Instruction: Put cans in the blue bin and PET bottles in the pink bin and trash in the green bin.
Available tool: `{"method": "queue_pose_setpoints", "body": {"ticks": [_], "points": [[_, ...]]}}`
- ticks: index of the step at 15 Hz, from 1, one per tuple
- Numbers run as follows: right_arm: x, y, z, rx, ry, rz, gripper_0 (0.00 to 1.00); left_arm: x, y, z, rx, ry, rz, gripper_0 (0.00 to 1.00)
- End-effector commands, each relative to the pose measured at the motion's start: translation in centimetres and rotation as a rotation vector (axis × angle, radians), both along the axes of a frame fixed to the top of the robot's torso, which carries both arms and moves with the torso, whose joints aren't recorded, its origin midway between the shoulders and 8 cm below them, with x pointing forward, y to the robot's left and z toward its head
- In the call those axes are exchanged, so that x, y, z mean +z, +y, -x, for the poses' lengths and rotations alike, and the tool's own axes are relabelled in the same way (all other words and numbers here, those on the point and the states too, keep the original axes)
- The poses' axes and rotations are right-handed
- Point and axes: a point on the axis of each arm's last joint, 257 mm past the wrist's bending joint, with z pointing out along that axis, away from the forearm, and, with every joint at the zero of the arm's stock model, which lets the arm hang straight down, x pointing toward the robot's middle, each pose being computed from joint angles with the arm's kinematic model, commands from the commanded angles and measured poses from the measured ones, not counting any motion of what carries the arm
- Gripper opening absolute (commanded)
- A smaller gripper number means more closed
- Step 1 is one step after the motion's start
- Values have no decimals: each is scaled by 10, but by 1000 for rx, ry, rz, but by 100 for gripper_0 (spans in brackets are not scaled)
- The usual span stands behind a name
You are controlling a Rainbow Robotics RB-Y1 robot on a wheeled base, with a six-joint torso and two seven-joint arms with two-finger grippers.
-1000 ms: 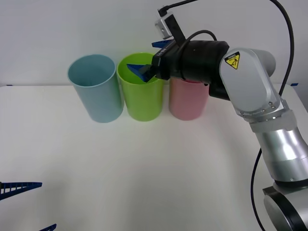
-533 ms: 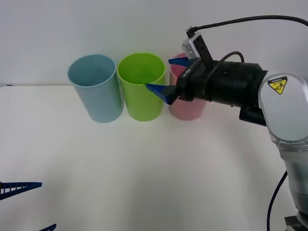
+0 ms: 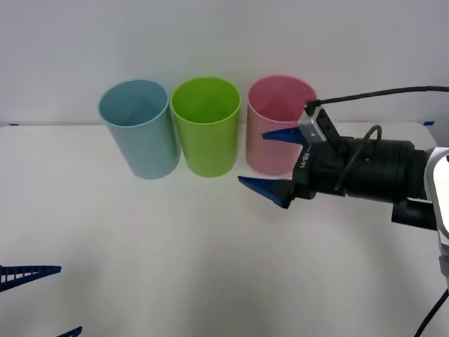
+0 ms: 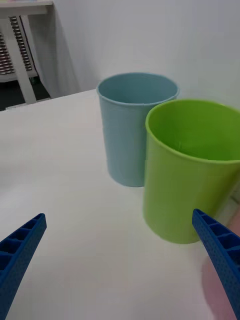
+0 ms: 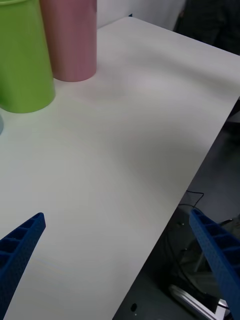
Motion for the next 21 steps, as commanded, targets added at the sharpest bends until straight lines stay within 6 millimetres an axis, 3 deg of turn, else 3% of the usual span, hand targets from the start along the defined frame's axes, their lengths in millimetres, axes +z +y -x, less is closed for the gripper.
{"method": "queue_pose_setpoints", "body": {"ticks": [1,7,10,21], "points": [[-28,-5,18,27,38,22,100,0,0,0,0,0,0,100],[-83,6,53,64,134,55,100,0,0,0,0,0,0,100],[-107,11,61,55,150,85,100,0,0,0,0,0,0,100],[-144,11,100,137,193,146,100,0,0,0,0,0,0,100]]}}
